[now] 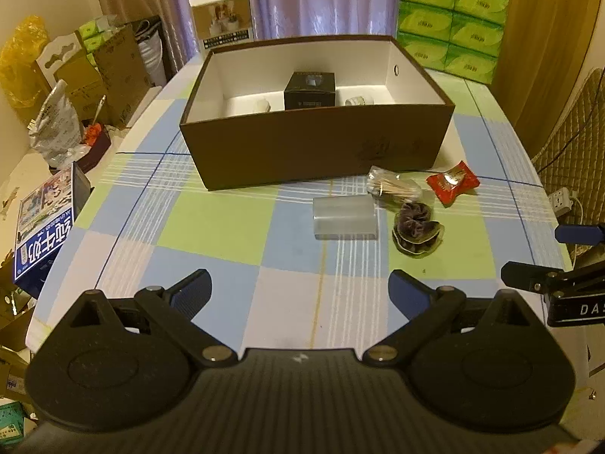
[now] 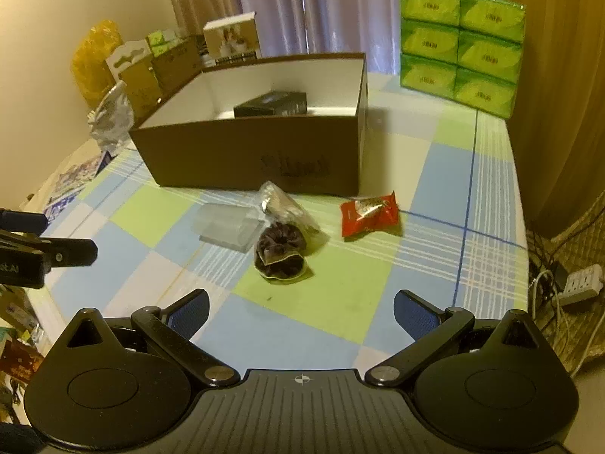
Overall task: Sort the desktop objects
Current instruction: 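Withdraw both tools from the box toward the cup and candy packet, then grasp the clear plastic cup with the left tool while the right tool grasps the red candy packet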
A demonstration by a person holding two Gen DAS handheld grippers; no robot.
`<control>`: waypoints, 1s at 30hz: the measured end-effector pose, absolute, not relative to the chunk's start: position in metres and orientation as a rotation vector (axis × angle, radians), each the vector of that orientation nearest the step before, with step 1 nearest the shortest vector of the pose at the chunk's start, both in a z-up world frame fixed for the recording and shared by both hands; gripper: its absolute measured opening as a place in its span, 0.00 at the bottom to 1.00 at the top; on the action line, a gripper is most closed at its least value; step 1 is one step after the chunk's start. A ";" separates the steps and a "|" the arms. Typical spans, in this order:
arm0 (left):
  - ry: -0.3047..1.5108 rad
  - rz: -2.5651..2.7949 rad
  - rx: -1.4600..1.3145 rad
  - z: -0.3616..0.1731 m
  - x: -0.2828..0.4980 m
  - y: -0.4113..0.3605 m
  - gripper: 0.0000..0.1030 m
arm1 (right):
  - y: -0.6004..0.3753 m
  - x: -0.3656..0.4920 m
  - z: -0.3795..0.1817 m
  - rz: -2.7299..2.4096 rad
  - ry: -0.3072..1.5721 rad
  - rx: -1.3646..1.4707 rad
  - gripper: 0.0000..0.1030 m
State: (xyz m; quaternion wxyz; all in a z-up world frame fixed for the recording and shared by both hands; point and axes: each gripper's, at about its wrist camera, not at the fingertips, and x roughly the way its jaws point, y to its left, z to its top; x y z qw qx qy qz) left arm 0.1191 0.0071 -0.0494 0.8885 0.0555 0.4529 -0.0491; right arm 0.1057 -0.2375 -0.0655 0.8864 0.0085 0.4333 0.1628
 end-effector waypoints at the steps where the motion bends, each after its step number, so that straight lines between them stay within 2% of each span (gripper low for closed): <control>1: 0.946 -0.106 0.115 -0.051 0.123 0.008 0.96 | -0.237 0.109 -0.068 0.336 0.905 0.021 0.98; 30: 1.115 -0.248 0.099 -0.151 0.260 -0.025 0.96 | -0.266 0.216 -0.125 0.252 0.983 0.061 0.98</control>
